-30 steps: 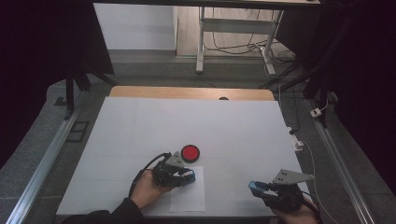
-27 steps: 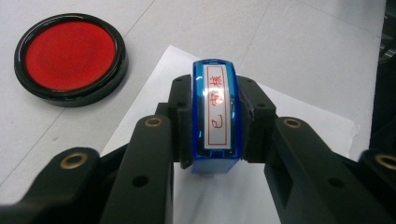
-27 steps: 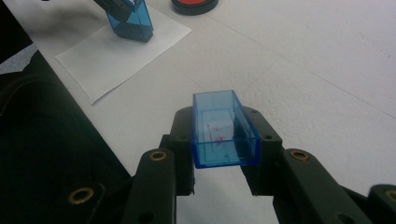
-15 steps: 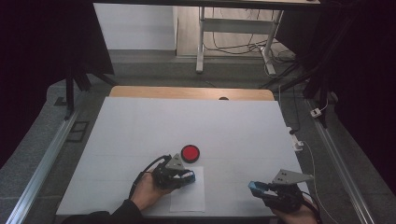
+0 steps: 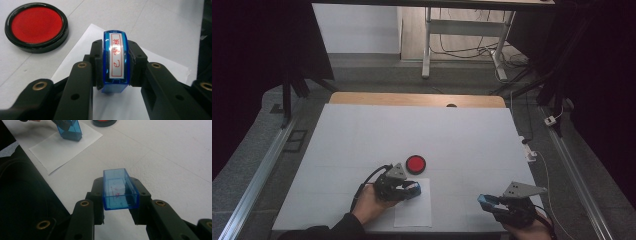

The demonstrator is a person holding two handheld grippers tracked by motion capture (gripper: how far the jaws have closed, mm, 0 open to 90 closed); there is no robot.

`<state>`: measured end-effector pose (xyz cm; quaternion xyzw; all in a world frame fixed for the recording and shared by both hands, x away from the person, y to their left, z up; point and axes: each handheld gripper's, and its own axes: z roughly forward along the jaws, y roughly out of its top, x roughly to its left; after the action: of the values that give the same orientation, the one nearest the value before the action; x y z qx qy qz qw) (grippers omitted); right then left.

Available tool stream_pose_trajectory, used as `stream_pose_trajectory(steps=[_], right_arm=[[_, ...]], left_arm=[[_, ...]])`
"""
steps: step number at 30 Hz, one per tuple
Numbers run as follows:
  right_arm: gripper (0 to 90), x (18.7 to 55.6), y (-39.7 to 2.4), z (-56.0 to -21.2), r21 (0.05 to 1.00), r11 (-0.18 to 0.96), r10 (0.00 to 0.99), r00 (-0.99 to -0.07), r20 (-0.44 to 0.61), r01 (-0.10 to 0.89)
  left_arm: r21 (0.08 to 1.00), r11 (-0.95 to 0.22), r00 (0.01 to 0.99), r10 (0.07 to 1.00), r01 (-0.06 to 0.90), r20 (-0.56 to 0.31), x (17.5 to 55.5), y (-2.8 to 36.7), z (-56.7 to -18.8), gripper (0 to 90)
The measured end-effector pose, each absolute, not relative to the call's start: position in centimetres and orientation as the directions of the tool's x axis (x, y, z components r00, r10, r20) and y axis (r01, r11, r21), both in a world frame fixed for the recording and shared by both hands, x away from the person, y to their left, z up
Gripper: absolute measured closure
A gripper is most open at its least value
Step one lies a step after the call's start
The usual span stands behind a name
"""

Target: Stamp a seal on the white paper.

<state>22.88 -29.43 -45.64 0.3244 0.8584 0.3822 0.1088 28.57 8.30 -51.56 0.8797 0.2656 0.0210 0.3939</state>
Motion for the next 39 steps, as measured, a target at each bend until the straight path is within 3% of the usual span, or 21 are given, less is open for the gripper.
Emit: stream_pose_trajectory(steps=[5,15,25,30,39], right_arm=[[68.3,22.9,-29.4,-45.7,0.729,0.494,0.639,-0.767,0.064,0.473],[68.2,22.9,-29.4,-45.7,0.725,0.501,0.639,-0.767,0.059,0.473],[68.2,22.9,-29.4,-45.7,0.723,0.502,0.639,-0.767,0.059,0.474],[68.2,22.9,-29.4,-45.7,0.722,0.502,0.639,-0.767,0.061,0.476],[68.2,23.0,-29.4,-45.7,0.723,0.501,0.638,-0.768,0.063,0.476]], left_arm=[[0.702,-0.56,0.861,0.485,0.441,-0.154,28.4,8.1,-51.5,70.7],[0.689,-0.615,0.863,0.504,0.382,-0.03,27.1,7.0,-51.2,70.7],[0.68,-0.591,0.861,0.495,0.433,-0.119,28.1,7.6,-51.3,70.7],[0.676,-0.608,0.862,0.5,0.417,-0.083,27.7,7.3,-51.2,70.6],[0.648,-0.622,0.859,0.503,0.439,-0.099,28.1,7.1,-50.9,70.3]])
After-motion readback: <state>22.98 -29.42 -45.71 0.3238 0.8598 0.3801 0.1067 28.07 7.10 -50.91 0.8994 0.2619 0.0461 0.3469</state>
